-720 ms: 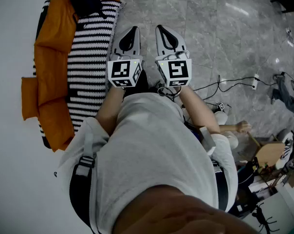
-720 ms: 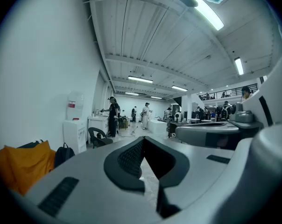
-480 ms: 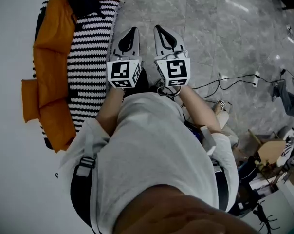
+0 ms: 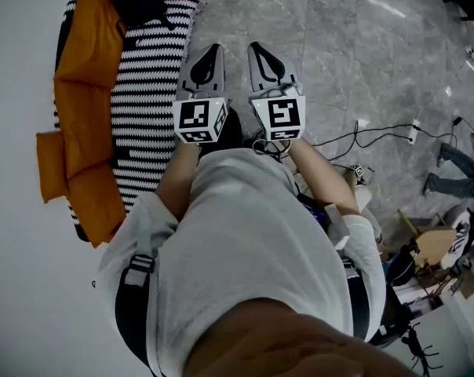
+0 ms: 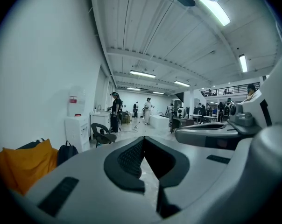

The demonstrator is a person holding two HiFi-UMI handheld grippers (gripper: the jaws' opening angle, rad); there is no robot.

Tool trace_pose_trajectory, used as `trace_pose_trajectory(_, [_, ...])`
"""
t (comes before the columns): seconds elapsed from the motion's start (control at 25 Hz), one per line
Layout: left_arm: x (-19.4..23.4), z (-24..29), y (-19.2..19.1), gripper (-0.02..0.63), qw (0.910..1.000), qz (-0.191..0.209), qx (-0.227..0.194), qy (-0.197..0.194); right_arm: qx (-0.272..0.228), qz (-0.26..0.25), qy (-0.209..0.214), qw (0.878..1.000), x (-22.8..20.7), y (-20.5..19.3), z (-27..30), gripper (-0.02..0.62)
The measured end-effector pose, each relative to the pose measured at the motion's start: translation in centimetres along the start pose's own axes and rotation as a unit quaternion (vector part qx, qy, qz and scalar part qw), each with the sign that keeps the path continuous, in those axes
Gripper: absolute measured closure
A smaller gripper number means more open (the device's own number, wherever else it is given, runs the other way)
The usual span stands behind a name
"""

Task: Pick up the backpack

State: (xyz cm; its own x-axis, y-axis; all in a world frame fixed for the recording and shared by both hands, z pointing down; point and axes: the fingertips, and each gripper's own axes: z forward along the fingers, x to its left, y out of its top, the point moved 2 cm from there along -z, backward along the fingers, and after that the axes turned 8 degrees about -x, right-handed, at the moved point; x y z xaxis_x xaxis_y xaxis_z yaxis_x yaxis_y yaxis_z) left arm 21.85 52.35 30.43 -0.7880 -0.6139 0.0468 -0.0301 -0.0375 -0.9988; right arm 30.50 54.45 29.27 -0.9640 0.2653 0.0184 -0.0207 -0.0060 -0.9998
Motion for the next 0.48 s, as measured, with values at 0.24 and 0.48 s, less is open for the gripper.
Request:
trace_pose_trajectory(0.24, [5.4,2.7,-0.5,0.594,0.9999,-0.009,0.007,0.01,0.015,-0.004,0.017,1.0,1.3,-0.5,6.0,0.557])
trace_pose_trajectory(0.48, [11.1,4.2,-1.0,0.594,0.9992,-0.021,0.023,0.024,0.03,-0.006,0.037,0.999,3.3,-0.8,11.4,0.557])
